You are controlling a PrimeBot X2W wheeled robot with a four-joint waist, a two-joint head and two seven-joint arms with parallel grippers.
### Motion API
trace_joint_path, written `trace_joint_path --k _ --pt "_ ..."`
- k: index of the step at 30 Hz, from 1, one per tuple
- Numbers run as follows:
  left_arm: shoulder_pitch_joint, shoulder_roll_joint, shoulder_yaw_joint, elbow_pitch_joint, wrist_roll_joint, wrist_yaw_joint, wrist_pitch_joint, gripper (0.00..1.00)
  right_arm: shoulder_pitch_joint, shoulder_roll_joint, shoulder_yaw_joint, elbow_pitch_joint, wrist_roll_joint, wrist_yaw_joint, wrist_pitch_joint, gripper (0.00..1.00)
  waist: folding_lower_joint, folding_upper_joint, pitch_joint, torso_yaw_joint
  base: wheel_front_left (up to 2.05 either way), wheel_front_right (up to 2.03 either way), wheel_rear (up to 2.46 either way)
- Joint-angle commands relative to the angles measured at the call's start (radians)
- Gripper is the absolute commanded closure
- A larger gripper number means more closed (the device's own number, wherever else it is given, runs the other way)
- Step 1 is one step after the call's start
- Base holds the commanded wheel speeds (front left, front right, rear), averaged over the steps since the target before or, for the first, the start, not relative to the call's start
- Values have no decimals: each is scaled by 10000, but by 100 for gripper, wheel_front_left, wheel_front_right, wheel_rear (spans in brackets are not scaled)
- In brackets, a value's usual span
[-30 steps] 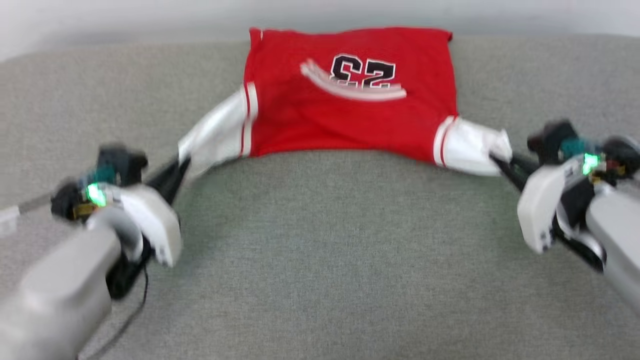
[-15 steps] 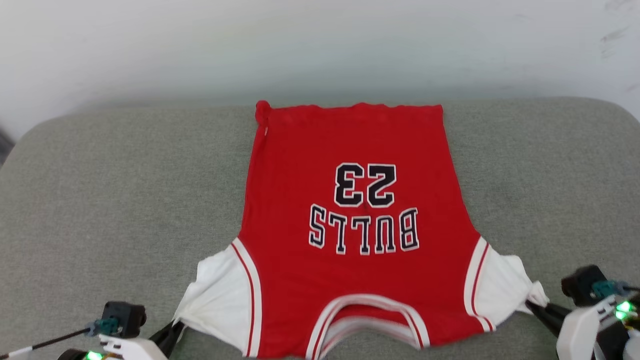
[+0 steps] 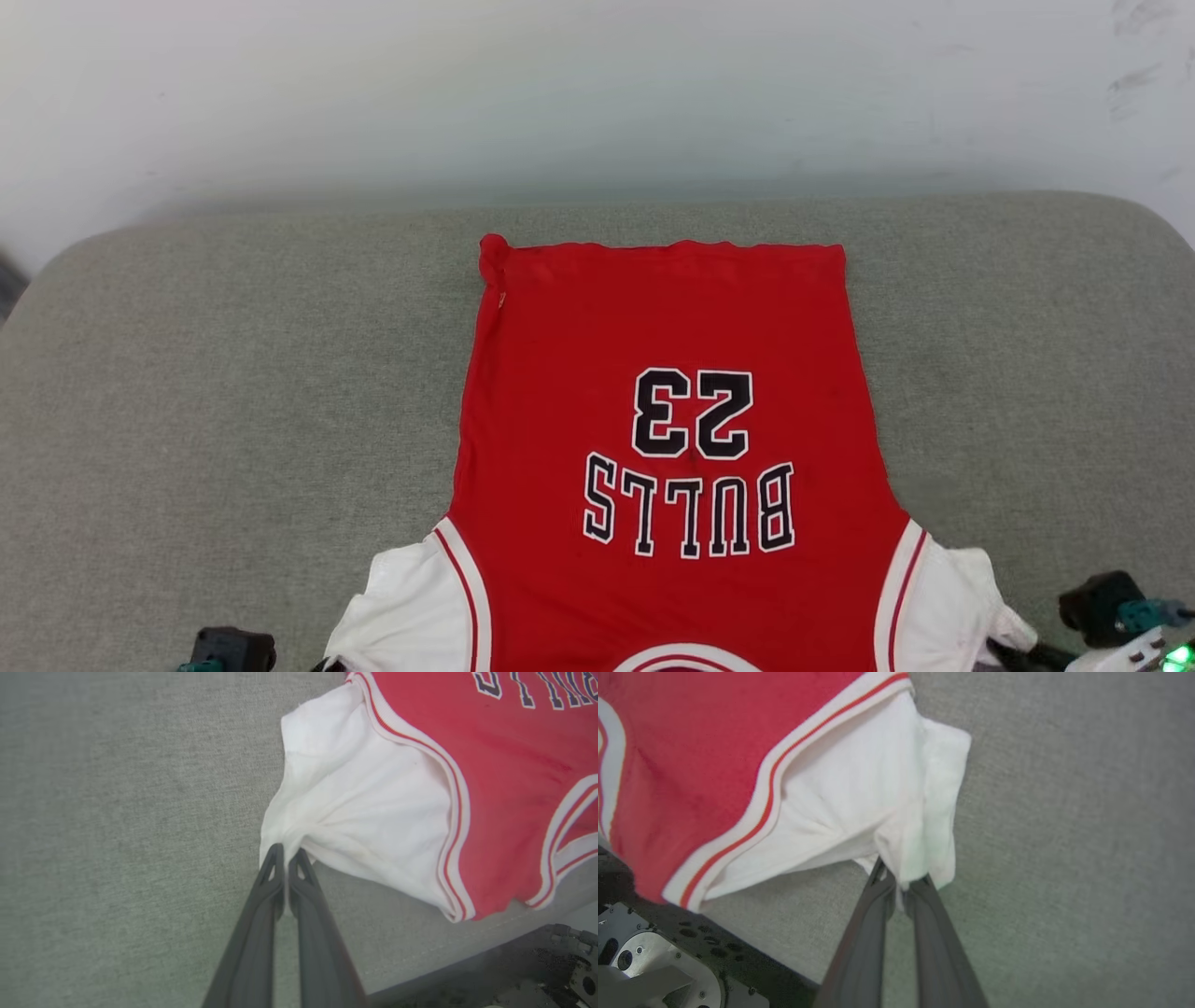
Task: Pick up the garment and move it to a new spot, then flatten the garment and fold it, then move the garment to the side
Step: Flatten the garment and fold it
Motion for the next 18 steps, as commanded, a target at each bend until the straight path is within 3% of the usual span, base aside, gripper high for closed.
trace_joint_path --k 1,8,9,10,14,18 --pt "-172 74 5 -47 137 87 -26 100 20 -10 -181 -98 -137 -14 82 0 2 0 38 10 0 0 0" --pt "-537 146 265 -821 555 568 -116 100 -853 -397 -2590 -1469 -750 -13 412 0 2 0 456 46 0 0 0" --pt "-672 336 421 -1364 885 895 -167 100 -1601 -453 -3715 -2282 -1088 -11 681 0 2 0 825 110 0 0 0" --pt "-713 394 448 -1552 1003 986 -179 100 -1909 -432 -4015 -2524 -1223 -13 801 0 2 0 972 153 0 0 0" --pt "-996 572 604 -2264 1440 1395 -180 100 -3337 -272 -4817 -3309 -1502 -13 1652 0 2 0 1630 437 0 0 0" --pt "-1268 669 791 -2885 1721 1740 -193 100 -4981 -209 -4943 -3551 -1795 -13 2947 0 2 0 2412 783 0 0 0"
